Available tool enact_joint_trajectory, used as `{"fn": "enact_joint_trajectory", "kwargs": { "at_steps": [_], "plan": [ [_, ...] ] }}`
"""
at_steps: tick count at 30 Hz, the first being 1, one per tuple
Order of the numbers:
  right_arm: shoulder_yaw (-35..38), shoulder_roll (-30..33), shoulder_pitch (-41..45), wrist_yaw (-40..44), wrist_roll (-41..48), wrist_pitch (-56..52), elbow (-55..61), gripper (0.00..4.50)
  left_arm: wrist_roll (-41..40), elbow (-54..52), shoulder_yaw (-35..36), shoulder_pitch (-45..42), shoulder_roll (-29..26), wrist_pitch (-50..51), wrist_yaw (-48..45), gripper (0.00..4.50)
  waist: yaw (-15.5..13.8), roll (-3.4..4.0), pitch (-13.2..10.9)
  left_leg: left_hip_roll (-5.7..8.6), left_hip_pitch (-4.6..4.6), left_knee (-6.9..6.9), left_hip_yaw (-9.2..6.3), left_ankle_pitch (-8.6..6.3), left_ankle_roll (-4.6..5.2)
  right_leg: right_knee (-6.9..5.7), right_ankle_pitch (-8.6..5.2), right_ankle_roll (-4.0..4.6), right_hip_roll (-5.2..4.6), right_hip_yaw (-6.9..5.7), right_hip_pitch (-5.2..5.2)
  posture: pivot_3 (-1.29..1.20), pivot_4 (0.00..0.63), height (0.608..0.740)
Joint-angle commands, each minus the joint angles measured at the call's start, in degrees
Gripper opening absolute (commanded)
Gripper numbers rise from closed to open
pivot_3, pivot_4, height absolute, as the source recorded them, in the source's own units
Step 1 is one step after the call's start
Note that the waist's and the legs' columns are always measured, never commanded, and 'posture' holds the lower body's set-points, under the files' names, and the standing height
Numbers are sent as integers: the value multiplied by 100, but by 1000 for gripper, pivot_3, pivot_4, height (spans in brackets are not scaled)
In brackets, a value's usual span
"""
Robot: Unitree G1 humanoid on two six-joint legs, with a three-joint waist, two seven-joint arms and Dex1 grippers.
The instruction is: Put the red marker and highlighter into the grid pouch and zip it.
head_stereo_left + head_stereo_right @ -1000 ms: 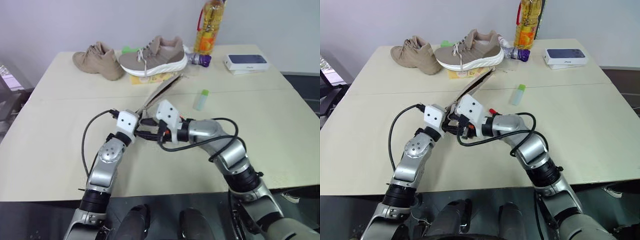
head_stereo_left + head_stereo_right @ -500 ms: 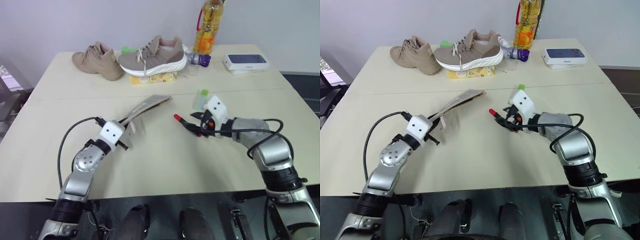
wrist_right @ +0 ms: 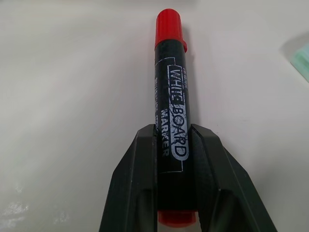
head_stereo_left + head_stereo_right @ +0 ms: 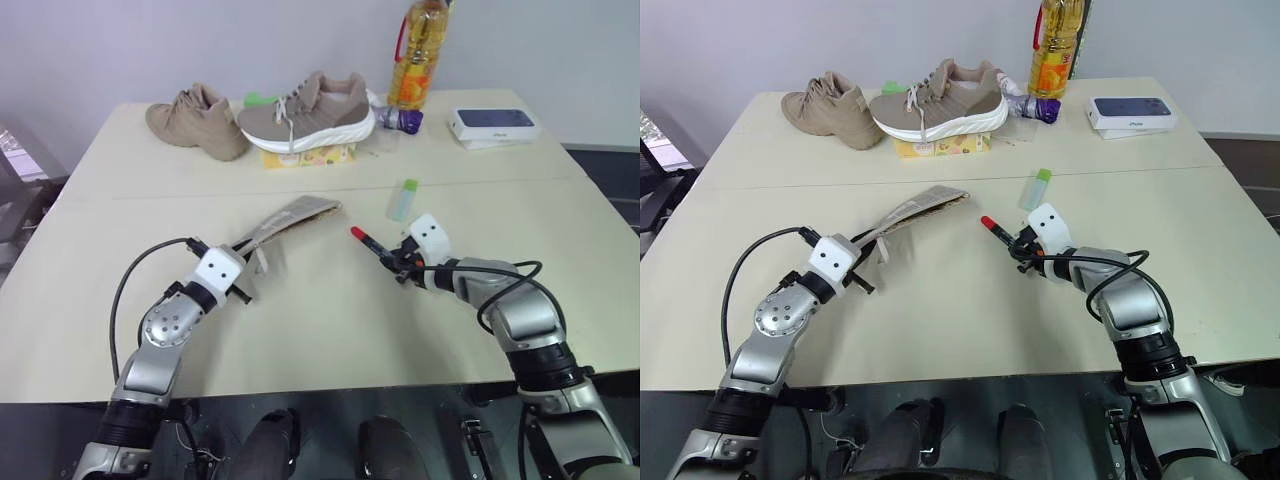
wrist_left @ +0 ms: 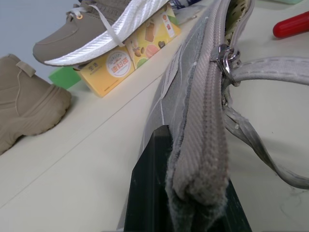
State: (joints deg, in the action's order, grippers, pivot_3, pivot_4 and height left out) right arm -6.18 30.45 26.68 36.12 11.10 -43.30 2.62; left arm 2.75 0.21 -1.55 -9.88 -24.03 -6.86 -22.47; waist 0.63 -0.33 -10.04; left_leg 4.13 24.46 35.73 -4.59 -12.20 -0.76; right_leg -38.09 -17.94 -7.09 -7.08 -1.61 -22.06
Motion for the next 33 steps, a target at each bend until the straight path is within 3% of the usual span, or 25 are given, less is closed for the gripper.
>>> {"fn": "enact_joint_trajectory", "kwargs": {
  "at_steps": [1, 4, 8, 33],
  "plan": [
    [-74, 397, 62, 295, -273, 845, 352, 409, 20, -20, 20, -75, 7, -102, 20, 0, -6, 1, -1, 0, 0, 0, 0, 0, 0, 0, 0, 0, 0, 0, -1, 0, 150, 739],
    [-53, 922, 84, 889, -328, 1745, 644, 409, 13, 10, 43, -118, -4, -99, -12, 0, -6, 2, -1, 2, 2, 2, 2, 0, 0, 1, 0, 0, -1, 0, -2, 0, 150, 739],
    [97, 1136, 126, 1153, -207, 1995, 717, 409, 8, 34, 38, -123, -5, -135, -51, 0, 8, 0, 0, -2, 0, 1, 1, 0, 0, 0, 0, -1, 4, -3, 2, 0, 150, 739],
    [-254, 881, 298, 1296, -528, 2310, 688, 409, -30, -238, -177, -128, 201, -115, -270, 0, -7, 0, -1, -2, 1, 12, -1, 0, 0, 1, 0, 0, 2, -3, 6, 0, 150, 739]
  ]
}}
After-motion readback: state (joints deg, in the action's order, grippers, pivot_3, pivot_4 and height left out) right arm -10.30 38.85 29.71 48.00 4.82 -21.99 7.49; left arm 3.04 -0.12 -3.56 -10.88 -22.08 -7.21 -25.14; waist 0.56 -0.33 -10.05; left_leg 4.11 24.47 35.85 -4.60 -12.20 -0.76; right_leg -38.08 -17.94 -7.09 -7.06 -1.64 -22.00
